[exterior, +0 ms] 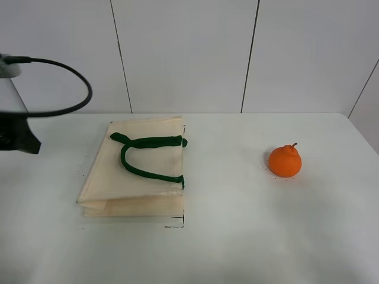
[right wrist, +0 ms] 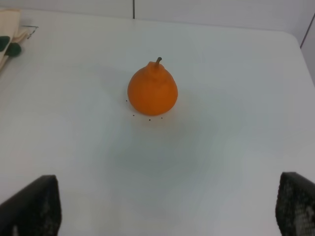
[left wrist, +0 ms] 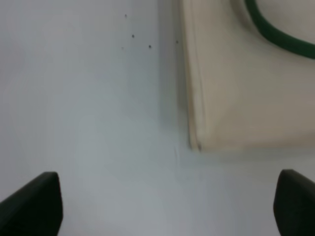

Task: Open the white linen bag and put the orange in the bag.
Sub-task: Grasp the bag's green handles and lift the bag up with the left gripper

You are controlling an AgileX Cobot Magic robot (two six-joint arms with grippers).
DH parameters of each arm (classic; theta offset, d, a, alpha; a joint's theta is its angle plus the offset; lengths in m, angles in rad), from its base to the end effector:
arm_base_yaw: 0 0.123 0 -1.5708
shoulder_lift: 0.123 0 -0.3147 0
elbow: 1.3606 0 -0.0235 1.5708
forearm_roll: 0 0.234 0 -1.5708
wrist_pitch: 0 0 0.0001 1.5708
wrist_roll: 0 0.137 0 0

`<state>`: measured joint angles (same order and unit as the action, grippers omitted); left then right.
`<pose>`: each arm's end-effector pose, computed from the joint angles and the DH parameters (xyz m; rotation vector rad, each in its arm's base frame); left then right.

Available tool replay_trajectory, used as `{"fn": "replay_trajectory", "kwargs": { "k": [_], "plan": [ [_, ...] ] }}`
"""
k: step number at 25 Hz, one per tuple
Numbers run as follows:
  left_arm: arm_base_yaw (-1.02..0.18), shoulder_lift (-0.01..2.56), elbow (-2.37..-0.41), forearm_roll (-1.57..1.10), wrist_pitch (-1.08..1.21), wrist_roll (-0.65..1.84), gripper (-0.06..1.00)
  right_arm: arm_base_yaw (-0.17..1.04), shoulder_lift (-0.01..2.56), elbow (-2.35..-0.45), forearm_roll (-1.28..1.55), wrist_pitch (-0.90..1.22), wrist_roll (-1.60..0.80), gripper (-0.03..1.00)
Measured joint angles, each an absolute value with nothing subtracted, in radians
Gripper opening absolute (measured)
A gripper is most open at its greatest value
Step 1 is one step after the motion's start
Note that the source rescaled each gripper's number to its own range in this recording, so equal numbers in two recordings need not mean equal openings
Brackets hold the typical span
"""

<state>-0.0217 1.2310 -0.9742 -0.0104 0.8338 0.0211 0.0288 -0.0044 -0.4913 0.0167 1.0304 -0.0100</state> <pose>0.2404 -0.0063 0.2984 0.0490 2.5737 -0.0128 -0.0067 0.0018 0.2493 -0.0396 2.0179 0.0318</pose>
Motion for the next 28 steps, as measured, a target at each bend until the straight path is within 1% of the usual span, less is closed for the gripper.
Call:
{"fn": "replay_trajectory", "kwargs": {
  "k": [4, 7, 11, 16, 21, 28],
  "plan": [
    [-0.022, 1.511, -1.162, -0.013, 0.829, 0.000, 0.99, 0.029, -0.004, -0.491, 0.017, 1.030, -0.010, 1.00],
    [-0.045, 1.702, -1.309, -0.008, 0.854, -0.050, 0.98, 0.029, -0.004, -0.491, 0.017, 1.030, -0.010, 1.00],
    [-0.117, 1.890, -1.487, -0.006, 0.891, -0.131, 0.98, 0.029, -0.004, -0.491, 0.017, 1.030, -0.010, 1.00],
    [-0.220, 2.048, -1.652, -0.007, 0.921, -0.223, 0.98, 0.029, -0.004, -0.491, 0.017, 1.030, -0.010, 1.00],
    [-0.278, 2.147, -1.706, -0.014, 0.924, -0.281, 0.98, 0.029, -0.004, -0.491, 0.017, 1.030, -0.010, 1.00],
    [-0.293, 2.244, -1.706, 0.000, 0.916, -0.299, 0.96, 0.029, -0.004, -0.491, 0.017, 1.030, -0.010, 1.00]
  ]
}}
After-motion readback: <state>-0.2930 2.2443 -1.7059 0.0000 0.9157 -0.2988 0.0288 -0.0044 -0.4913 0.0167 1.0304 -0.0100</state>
